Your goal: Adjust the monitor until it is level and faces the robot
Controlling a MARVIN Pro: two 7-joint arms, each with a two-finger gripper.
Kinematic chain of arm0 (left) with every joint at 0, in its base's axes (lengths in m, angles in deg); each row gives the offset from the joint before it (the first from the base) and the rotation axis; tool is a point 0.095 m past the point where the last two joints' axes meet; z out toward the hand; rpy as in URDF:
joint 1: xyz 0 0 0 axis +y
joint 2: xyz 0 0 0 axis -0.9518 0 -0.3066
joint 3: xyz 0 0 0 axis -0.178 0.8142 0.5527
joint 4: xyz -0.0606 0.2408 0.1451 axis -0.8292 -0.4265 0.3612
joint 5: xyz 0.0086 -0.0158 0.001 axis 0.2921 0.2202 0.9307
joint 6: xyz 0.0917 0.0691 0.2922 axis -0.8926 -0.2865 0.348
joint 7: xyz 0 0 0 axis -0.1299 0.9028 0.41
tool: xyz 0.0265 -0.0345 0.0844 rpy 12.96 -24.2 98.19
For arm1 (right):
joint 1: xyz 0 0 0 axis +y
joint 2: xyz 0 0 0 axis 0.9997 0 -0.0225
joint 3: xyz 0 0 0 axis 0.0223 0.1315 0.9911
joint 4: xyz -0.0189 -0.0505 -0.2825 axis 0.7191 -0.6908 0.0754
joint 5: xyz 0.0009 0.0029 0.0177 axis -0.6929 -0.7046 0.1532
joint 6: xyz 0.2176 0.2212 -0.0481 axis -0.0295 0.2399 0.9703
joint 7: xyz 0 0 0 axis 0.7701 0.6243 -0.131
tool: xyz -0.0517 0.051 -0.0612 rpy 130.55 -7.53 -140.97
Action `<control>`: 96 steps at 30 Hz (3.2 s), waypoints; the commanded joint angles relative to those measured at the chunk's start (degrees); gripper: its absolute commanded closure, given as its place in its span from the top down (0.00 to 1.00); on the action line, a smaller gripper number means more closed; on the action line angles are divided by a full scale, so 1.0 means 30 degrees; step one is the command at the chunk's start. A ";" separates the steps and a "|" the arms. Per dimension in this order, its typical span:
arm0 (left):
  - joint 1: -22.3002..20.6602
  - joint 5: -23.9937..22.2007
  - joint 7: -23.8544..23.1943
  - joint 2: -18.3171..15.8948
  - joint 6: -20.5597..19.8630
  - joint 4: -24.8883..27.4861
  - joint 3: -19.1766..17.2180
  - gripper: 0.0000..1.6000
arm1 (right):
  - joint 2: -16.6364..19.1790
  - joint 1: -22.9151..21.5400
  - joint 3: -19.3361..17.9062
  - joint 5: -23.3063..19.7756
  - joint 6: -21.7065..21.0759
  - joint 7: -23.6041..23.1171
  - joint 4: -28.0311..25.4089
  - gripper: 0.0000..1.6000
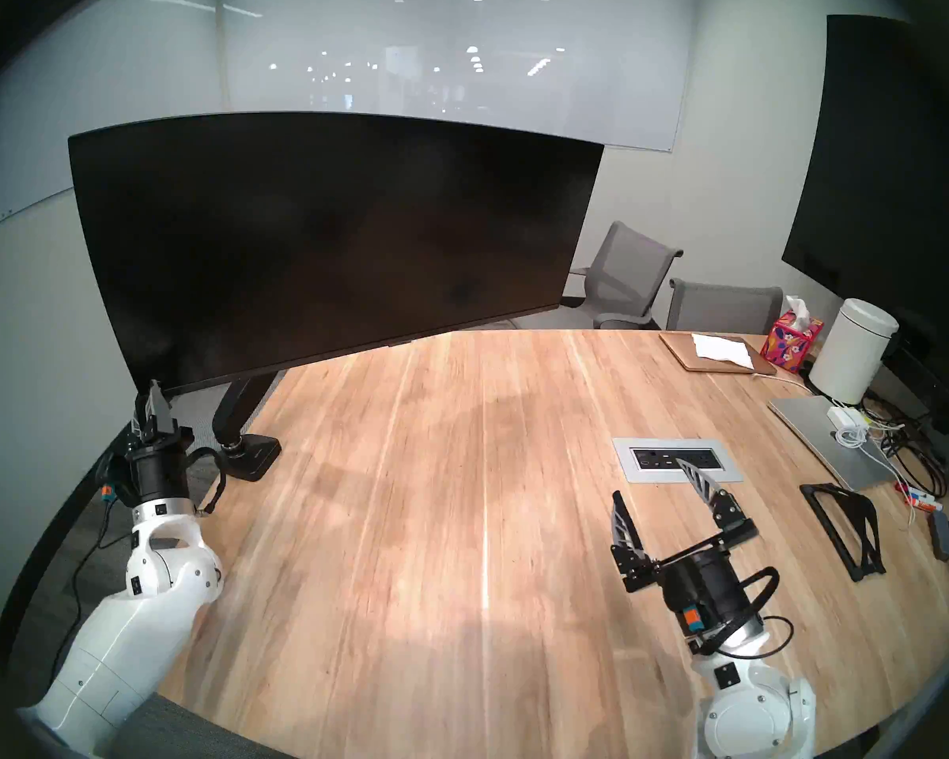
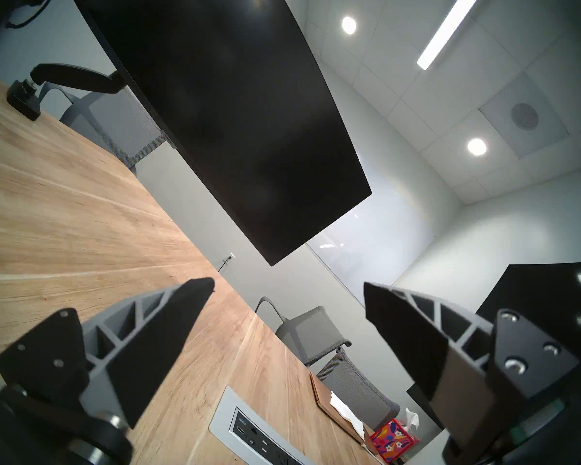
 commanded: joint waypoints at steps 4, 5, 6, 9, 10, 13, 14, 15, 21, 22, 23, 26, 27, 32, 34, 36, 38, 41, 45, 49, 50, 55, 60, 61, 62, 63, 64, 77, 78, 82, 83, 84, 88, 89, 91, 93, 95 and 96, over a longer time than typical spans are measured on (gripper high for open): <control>-0.1217 0.0196 0.0277 0.0007 -0.0578 -0.0500 0.0357 0.00 | -0.0036 -0.0031 0.0006 -0.0126 0.0024 0.0054 -0.0405 1.00; -0.1344 0.0240 0.0319 0.0023 -0.0578 -0.0619 0.0413 0.00 | -0.0036 -0.0032 0.0006 -0.0125 0.0024 0.0055 -0.0404 1.00; -0.1344 0.0240 0.0319 0.0023 -0.0578 -0.0619 0.0413 0.00 | -0.0036 -0.0032 0.0006 -0.0125 0.0024 0.0055 -0.0404 1.00; -0.1712 0.0385 0.0443 0.0078 -0.0562 -0.0993 0.0623 0.00 | -0.0036 -0.0032 0.0006 -0.0124 0.0025 0.0055 -0.0403 1.00; -0.1782 0.0403 0.0464 0.0095 -0.0558 -0.1072 0.0668 0.00 | -0.0036 -0.0032 0.0006 -0.0124 0.0025 0.0055 -0.0403 1.00; -0.1994 0.0470 0.0548 0.0172 -0.0541 -0.1354 0.0798 0.00 | -0.0036 -0.0032 0.0006 -0.0125 0.0024 0.0055 -0.0404 1.00; -0.2043 0.0480 0.0554 0.0191 -0.0529 -0.1426 0.0828 0.00 | -0.0036 -0.0031 0.0006 -0.0125 0.0024 0.0054 -0.0405 1.00; -0.2094 0.0496 0.0564 0.0212 -0.0520 -0.1507 0.0860 0.00 | -0.0036 -0.0031 0.0006 -0.0125 0.0024 0.0054 -0.0405 1.00; -0.2466 0.0566 0.0638 0.0333 -0.0520 -0.2005 0.1032 0.00 | -0.0036 -0.0031 0.0006 -0.0126 0.0024 0.0054 -0.0405 1.00; -0.2528 0.0568 0.0646 0.0344 -0.0516 -0.2079 0.1058 0.00 | -0.0036 -0.0031 0.0006 -0.0126 0.0024 0.0054 -0.0405 1.00; -0.2577 0.0590 0.0682 0.0361 -0.0526 -0.2132 0.1072 0.00 | -0.0036 -0.0031 0.0006 -0.0126 0.0024 0.0054 -0.0405 1.00; -0.2685 0.0597 0.0712 0.0382 -0.0518 -0.2249 0.1109 0.00 | -0.0036 -0.0031 0.0006 -0.0126 0.0024 0.0054 -0.0405 1.00; -0.2826 0.0602 0.0773 0.0410 -0.0535 -0.2383 0.1144 0.00 | -0.0036 -0.0031 0.0006 -0.0125 0.0024 0.0054 -0.0405 1.00; -0.3153 0.0606 0.0850 0.0453 -0.0565 -0.2708 0.1221 0.00 | -0.0036 -0.0032 0.0006 -0.0125 0.0024 0.0055 -0.0404 1.00; -0.3277 0.0595 0.0865 0.0459 -0.0567 -0.2829 0.1263 0.00 | -0.0036 -0.0032 0.0006 -0.0125 0.0025 0.0055 -0.0404 1.00; -0.3428 0.0624 0.0918 0.0489 -0.0579 -0.2967 0.1306 0.00 | -0.0036 -0.0032 0.0006 -0.0124 0.0025 0.0055 -0.0404 1.00; -0.3595 0.0622 0.0948 0.0513 -0.0601 -0.3135 0.1363 0.00 | -0.0036 -0.0032 0.0006 -0.0124 0.0025 0.0055 -0.0403 1.00; -0.3838 0.0624 0.0988 0.0552 -0.0614 -0.3391 0.1442 0.00 | -0.0036 -0.0033 0.0006 -0.0124 0.0026 0.0056 -0.0403 1.00; -0.4303 0.0615 0.1035 0.0549 -0.0677 -0.3809 0.1517 0.00 | -0.0036 -0.0034 0.0006 -0.0122 0.0027 0.0057 -0.0401 1.00; -0.4719 0.0647 0.1110 0.0518 -0.0740 -0.4094 0.1550 0.00 | -0.0035 -0.0035 0.0006 -0.0120 0.0029 0.0058 -0.0398 1.00; -0.4838 0.0702 0.1160 0.0526 -0.0729 -0.4174 0.1542 0.00 | -0.0035 -0.0036 0.0006 -0.0119 0.0030 0.0059 -0.0397 1.00; -0.5262 0.0712 0.1319 0.0506 -0.0809 -0.4473 0.1540 0.00 | -0.0035 -0.0037 0.0006 -0.0119 0.0031 0.0059 -0.0396 1.00; -0.5579 0.0744 0.1457 0.0528 -0.0881 -0.4836 0.1619 0.00 | -0.0035 -0.0035 0.0006 -0.0121 0.0029 0.0058 -0.0399 1.00; -0.5622 0.0740 0.1464 0.0540 -0.0883 -0.4925 0.1643 0.00 | -0.0036 -0.0034 0.0006 -0.0121 0.0028 0.0057 -0.0400 1.00; -0.5657 0.0734 0.1472 0.0551 -0.0875 -0.5003 0.1668 0.00 | -0.0036 -0.0034 0.0006 -0.0122 0.0027 0.0057 -0.0401 1.00; -0.5674 0.0730 0.1486 0.0569 -0.0866 -0.5076 0.1691 0.00 | -0.0036 -0.0033 0.0006 -0.0123 0.0026 0.0056 -0.0402 1.00; -0.5682 0.0734 0.1514 0.0589 -0.0859 -0.5164 0.1723 0.00 | -0.0036 -0.0032 0.0006 -0.0124 0.0025 0.0055 -0.0404 1.00; -0.5624 0.0309 0.1565 0.0762 -0.0627 -0.5981 0.1850 0.00 | -0.0037 -0.0027 0.0006 -0.0132 0.0018 0.0049 -0.0412 1.00; -0.5754 0.0299 0.1585 0.0777 -0.0645 -0.6150 0.1830 0.00 | -0.0037 -0.0027 0.0006 -0.0131 0.0018 0.0049 -0.0411 1.00; -0.6024 0.0413 0.1581 0.0800 -0.0660 -0.6543 0.1813 0.00 | -0.0037 -0.0031 0.0006 -0.0126 0.0023 0.0053 -0.0406 1.00; -0.5959 0.0800 0.1548 0.0703 -0.0559 -0.6566 0.1884 0.00 | -0.0036 -0.0031 0.0006 -0.0126 0.0023 0.0053 -0.0406 1.00; -0.5837 0.0926 0.1704 0.0718 -0.0572 -0.6390 0.1869 0.00 | -0.0036 -0.0031 0.0006 -0.0126 0.0024 0.0053 -0.0405 1.00; -0.4790 0.1493 0.1701 0.0568 -0.0131 -0.5185 0.1925 0.00 | -0.0036 -0.0035 0.0006 -0.0121 0.0029 0.0057 -0.0399 1.00; -0.4463 0.1810 0.1761 0.0518 -0.0018 -0.4852 0.1981 0.01 | -0.0035 -0.0037 0.0006 -0.0118 0.0031 0.0059 -0.0396 1.00; -0.3651 0.2348 0.1485 0.0375 0.0355 -0.4175 0.2179 0.27 | -0.0033 -0.0045 0.0005 -0.0110 0.0039 0.0065 -0.0383 1.00; -0.2951 0.2688 0.1321 0.0336 0.0682 -0.3616 0.2286 1.00 | -0.0031 -0.0050 0.0005 -0.0104 0.0045 0.0068 -0.0374 1.00; -0.2562 0.2953 0.1642 0.0214 0.0522 -0.3086 0.2178 1.00 | -0.0034 -0.0044 0.0005 -0.0111 0.0039 0.0064 -0.0385 1.00; -0.2475 0.3073 0.1735 0.0197 0.0502 -0.2996 0.2145 1.00 | -0.0035 -0.0041 0.0005 -0.0114 0.0036 0.0062 -0.0390 1.00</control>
